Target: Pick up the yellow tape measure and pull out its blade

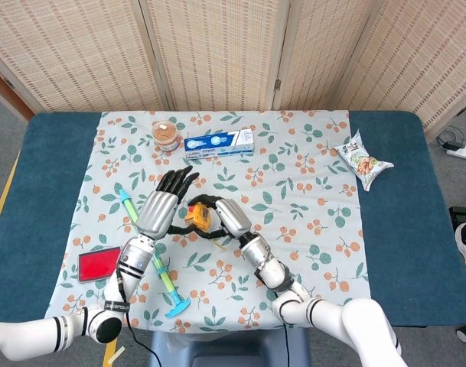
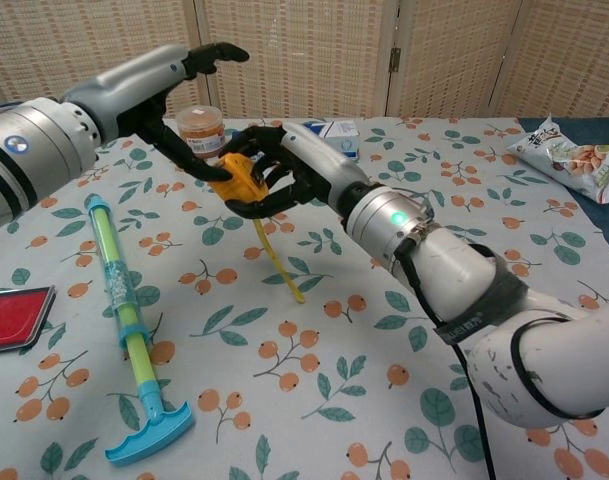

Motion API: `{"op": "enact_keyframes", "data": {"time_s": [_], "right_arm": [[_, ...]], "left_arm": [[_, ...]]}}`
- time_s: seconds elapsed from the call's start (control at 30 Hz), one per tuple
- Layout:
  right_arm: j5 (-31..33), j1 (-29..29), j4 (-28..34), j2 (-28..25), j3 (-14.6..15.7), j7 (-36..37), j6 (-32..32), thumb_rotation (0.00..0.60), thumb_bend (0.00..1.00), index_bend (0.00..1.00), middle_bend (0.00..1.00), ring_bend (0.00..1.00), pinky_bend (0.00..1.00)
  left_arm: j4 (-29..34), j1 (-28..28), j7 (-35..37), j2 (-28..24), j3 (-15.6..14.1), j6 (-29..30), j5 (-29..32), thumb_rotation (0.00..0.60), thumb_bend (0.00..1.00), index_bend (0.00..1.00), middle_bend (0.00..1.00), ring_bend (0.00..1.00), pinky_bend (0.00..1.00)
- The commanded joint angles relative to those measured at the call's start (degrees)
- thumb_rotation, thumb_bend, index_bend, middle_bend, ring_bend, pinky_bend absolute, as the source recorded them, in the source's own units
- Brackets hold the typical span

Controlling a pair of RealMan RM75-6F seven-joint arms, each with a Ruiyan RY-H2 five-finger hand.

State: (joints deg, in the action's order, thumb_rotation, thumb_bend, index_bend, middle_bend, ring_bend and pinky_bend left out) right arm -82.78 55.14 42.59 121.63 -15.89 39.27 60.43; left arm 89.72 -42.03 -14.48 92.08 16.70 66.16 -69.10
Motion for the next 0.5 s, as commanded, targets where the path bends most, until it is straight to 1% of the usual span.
{"op": "enact_keyframes", "data": {"time_s": [0.03,0.23,0.5], "right_arm": [[-0.14,-0.05,0.03,-0.13,0.21,-0.1,-0.02,0.6,0.45,0.54,0.52,0.45,0.33],[-0.17,-0.37,0.15,-0.43,0.5,-0.16,0.07,0.6,0.45,0.54,0.52,0.45,0.33],[0.03,-0.78,0.24,-0.73,0.62,-0.11,0.05,0.6,0.45,0.54,0.52,0.45,0.33]], "left_arm": [[0.04,0.0,-0.03,-0.15,-0.19,-0.11,-0.03,0.6,0.21,0.0,0.03,0.01,0.0],[-0.21,-0.05,0.32,-0.2,-0.35,-0.06,-0.19,0.6,0.36,0.02,0.03,0.01,0.0],[-0.16,-0.03,0.55,-0.32,-0.66,0.02,-0.33,0.6,0.48,0.03,0.03,0.01,0.0]]}}
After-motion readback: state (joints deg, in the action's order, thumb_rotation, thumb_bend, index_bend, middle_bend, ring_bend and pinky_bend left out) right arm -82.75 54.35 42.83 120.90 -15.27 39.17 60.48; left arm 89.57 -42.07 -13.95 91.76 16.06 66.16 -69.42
